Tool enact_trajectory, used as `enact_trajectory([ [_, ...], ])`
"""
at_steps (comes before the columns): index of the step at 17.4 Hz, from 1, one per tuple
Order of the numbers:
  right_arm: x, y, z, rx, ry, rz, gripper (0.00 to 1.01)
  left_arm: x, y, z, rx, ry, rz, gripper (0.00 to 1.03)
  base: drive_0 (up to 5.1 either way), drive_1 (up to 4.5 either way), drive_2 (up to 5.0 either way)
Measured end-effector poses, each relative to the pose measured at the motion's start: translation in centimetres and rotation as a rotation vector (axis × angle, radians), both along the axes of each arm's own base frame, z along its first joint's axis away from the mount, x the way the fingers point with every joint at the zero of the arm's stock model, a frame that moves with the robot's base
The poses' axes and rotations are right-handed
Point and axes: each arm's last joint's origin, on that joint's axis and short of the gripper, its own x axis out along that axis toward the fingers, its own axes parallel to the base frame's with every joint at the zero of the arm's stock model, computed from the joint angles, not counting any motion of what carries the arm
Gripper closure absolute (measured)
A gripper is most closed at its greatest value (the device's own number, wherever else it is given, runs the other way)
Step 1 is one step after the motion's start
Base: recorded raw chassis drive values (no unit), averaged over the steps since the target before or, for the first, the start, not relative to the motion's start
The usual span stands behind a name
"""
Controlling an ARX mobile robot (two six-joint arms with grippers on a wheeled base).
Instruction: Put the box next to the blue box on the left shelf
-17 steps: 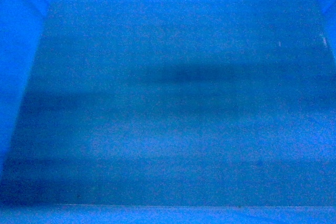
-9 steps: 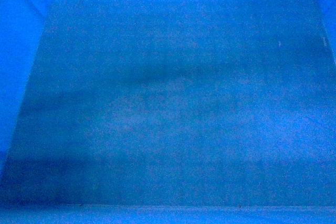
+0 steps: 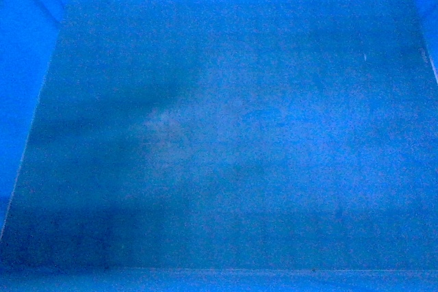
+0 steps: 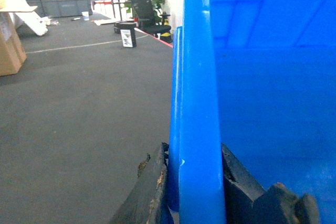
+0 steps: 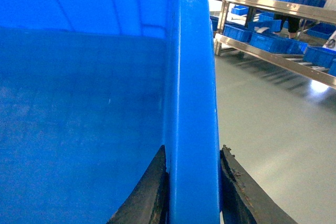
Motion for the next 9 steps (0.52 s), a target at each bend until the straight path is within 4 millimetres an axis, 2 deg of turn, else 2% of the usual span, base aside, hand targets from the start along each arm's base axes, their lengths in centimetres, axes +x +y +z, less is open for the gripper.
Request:
enact_trajectory([
  [9, 0.00, 0.00, 0.00, 0.000, 0.000, 0.000, 0.80, 0.00, 0.00, 0.00, 0.001, 0.000, 0.000, 0.82, -1.5, -1.54, -1.5],
])
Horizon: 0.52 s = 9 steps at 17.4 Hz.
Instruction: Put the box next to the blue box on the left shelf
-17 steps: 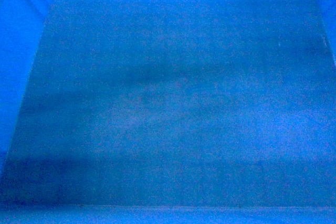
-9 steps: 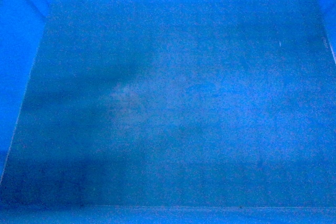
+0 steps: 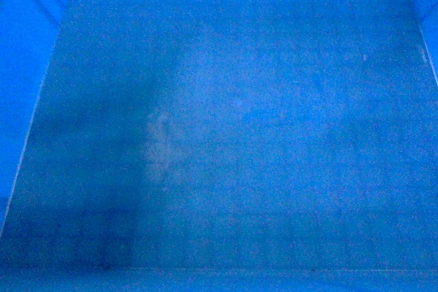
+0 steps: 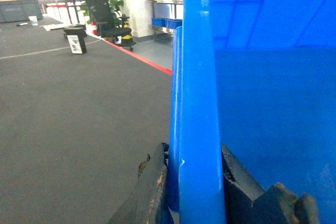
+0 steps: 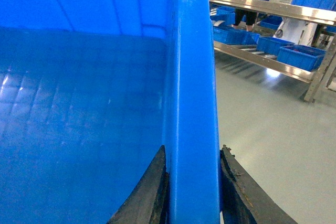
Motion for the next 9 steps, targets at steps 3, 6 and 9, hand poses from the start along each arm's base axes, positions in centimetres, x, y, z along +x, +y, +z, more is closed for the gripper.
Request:
enact_trajectory([
  [3, 0.00, 0.00, 0.00, 0.000, 0.000, 0.000, 0.80, 0.00, 0.00, 0.01, -0.001, -0.001, 0.000, 0.82, -1.6, -1.58, -1.6],
  [6, 0.00, 0.00, 0.00, 0.000, 0.000, 0.000, 0.80, 0.00, 0.00, 0.00, -0.001, 0.000, 0.000, 0.82, -1.5, -1.53, -1.5],
  [9, 0.00, 0.00, 0.00, -0.001, 0.000, 0.000, 0.80, 0.00, 0.00, 0.00, 0.000, 0.000, 0.000, 0.82, -1.5, -1.50, -1.5],
])
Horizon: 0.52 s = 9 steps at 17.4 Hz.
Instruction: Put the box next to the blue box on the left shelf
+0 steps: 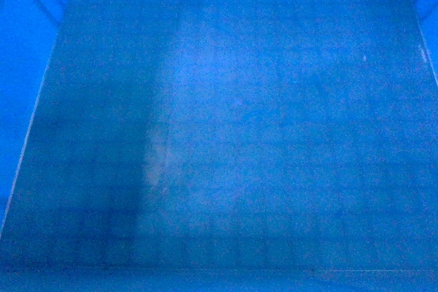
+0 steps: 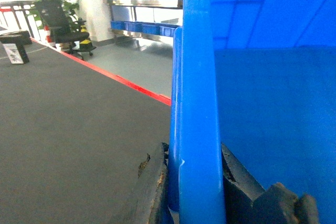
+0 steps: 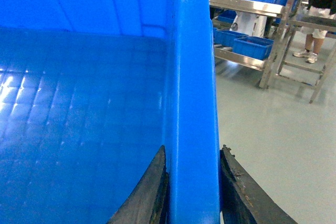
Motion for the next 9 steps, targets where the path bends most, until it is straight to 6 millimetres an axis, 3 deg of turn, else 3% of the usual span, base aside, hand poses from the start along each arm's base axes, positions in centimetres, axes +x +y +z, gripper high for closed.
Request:
enact_trajectory([
  [9, 0.00, 0.00, 0.00, 0.000, 0.000, 0.000, 0.80, 0.00, 0.00, 0.00, 0.000, 0.000, 0.000, 0.82, -1.6, -1.61, -1.6],
])
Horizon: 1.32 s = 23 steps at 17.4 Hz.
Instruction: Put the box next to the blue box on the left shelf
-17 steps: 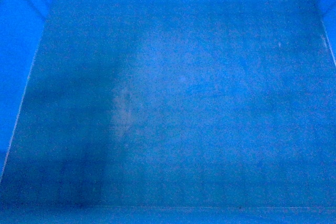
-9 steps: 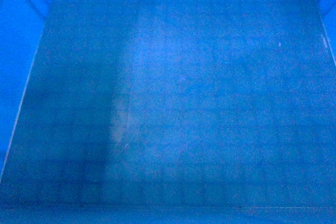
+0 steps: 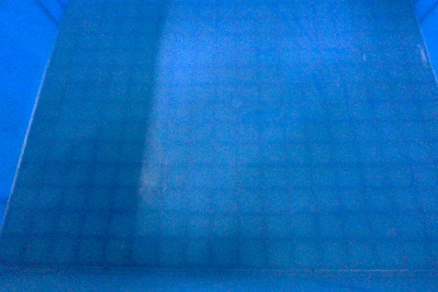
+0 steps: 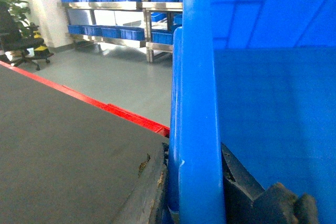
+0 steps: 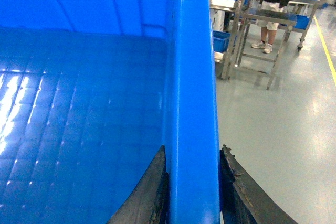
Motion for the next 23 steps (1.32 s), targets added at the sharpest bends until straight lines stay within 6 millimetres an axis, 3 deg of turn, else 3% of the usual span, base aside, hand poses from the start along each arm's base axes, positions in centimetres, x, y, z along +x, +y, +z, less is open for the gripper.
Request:
enact_trajectory([
  [23, 0.00, 0.00, 0.00, -0.003, 0.000, 0.000, 0.80, 0.00, 0.00, 0.00, 0.000, 0.000, 0.000, 0.83, -1.5, -1.53, -1.5],
])
